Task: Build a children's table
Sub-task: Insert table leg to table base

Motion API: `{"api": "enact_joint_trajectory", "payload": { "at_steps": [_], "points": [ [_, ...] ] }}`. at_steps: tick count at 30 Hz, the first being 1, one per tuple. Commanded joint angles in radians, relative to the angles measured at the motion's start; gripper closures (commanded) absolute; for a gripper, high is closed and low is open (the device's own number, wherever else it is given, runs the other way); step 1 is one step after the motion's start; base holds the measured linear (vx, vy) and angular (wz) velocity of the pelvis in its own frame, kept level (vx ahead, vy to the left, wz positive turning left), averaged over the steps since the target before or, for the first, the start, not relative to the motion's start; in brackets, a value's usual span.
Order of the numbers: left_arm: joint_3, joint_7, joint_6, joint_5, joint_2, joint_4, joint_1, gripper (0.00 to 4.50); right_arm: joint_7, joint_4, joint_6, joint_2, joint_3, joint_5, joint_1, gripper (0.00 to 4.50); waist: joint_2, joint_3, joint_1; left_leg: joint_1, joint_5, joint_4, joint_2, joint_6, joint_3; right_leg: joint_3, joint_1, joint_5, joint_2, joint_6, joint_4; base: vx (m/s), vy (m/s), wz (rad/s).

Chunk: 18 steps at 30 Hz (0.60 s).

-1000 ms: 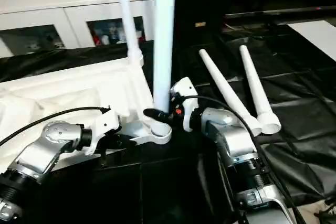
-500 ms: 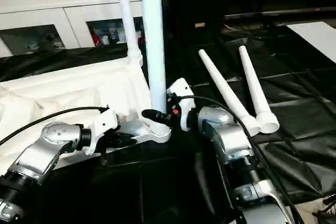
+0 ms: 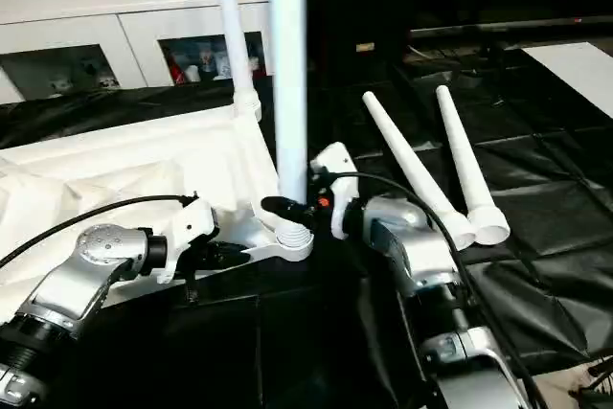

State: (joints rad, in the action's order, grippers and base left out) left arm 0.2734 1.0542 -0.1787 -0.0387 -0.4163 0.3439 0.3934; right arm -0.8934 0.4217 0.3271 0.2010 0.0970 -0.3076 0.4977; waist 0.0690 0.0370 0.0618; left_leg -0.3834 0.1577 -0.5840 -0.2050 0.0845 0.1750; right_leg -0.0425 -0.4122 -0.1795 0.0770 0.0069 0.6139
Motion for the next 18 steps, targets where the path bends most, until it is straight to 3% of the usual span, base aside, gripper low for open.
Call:
{"api": "enact_joint_trajectory", "payload": {
  "at_steps": [1,4,7,9,11,12,14,16,18],
  "points": [
    [-0.007,-0.036,0.008,-0.014,0.022,0.029,-0.004,4.5,-0.016,0.026,0.003,-0.01,0.009,-0.012,-0.029,2.63,-0.025,-0.057,0.005,0.011,0.267,0.066,-0.011,-0.037,-0.001,0.029,0.044,-0.313,0.048,-0.17,-0.083,0.0,0.0,0.0],
    [-0.007,-0.038,0.005,-0.011,0.023,0.032,-0.002,4.5,-0.016,0.027,-0.033,-0.031,-0.025,-0.034,-0.084,2.64,-0.019,-0.054,0.005,0.013,0.294,0.069,-0.012,-0.033,-0.002,0.029,0.04,-0.354,0.049,-0.16,-0.089,0.0,0.0,0.0],
    [-0.007,-0.039,0.006,-0.006,0.022,0.038,0.0,4.5,-0.01,0.017,-0.079,-0.039,-0.023,-0.027,-0.123,2.64,-0.018,-0.055,0.006,0.014,0.302,0.071,-0.014,-0.03,-0.004,0.028,0.04,-0.353,0.049,-0.157,-0.09,0.0,0.0,0.0],
    [-0.008,-0.037,0.006,-0.003,0.023,0.043,0.003,4.5,-0.002,0.015,-0.134,-0.037,-0.003,0.007,-0.15,2.64,-0.01,-0.055,0.006,0.015,0.314,0.072,-0.013,-0.028,-0.004,0.028,0.039,-0.354,0.049,-0.159,-0.091,0.0,0.0,0.0],
    [-0.007,-0.034,0.006,-0.002,0.023,0.047,0.006,4.5,0.003,0.017,-0.16,-0.031,0.016,0.033,-0.163,2.64,-0.014,-0.055,0.005,0.015,0.323,0.074,-0.012,-0.025,-0.005,0.027,0.041,-0.368,0.049,-0.154,-0.093,0.0,0.0,0.0],
    [-0.005,-0.031,0.007,0.0,0.023,0.048,0.008,4.5,0.011,0.016,-0.165,-0.026,0.027,0.05,-0.166,2.64,-0.005,-0.055,0.006,0.016,0.329,0.074,-0.012,-0.022,-0.006,0.028,0.039,-0.376,0.049,-0.152,-0.093,0.0,0.0,0.0],
    [-0.003,-0.029,0.008,0.003,0.023,0.05,0.009,4.5,0.018,0.015,-0.173,-0.02,0.037,0.069,-0.168,2.64,-0.011,-0.053,0.004,0.016,0.34,0.076,-0.011,-0.02,-0.006,0.027,0.041,-0.39,0.048,-0.148,-0.095,0.0,0.0,0.0],
    [0.001,-0.028,0.012,0.01,0.023,0.056,0.014,4.5,0.037,0.008,-0.191,0.004,0.066,0.121,-0.168,2.64,-0.009,-0.048,0.0,0.018,0.372,0.078,-0.01,-0.015,-0.007,0.026,0.04,-0.441,0.048,-0.135,-0.101,0.0,0.0,0.0],
    [0.002,-0.028,0.014,0.013,0.025,0.061,0.018,4.5,0.051,-0.002,-0.191,0.019,0.076,0.143,-0.166,2.64,-0.012,-0.046,0.0,0.026,0.398,0.079,-0.009,-0.009,-0.008,0.028,0.036,-0.508,0.049,-0.113,-0.109,0.0,0.0,0.0]
  ]
}}
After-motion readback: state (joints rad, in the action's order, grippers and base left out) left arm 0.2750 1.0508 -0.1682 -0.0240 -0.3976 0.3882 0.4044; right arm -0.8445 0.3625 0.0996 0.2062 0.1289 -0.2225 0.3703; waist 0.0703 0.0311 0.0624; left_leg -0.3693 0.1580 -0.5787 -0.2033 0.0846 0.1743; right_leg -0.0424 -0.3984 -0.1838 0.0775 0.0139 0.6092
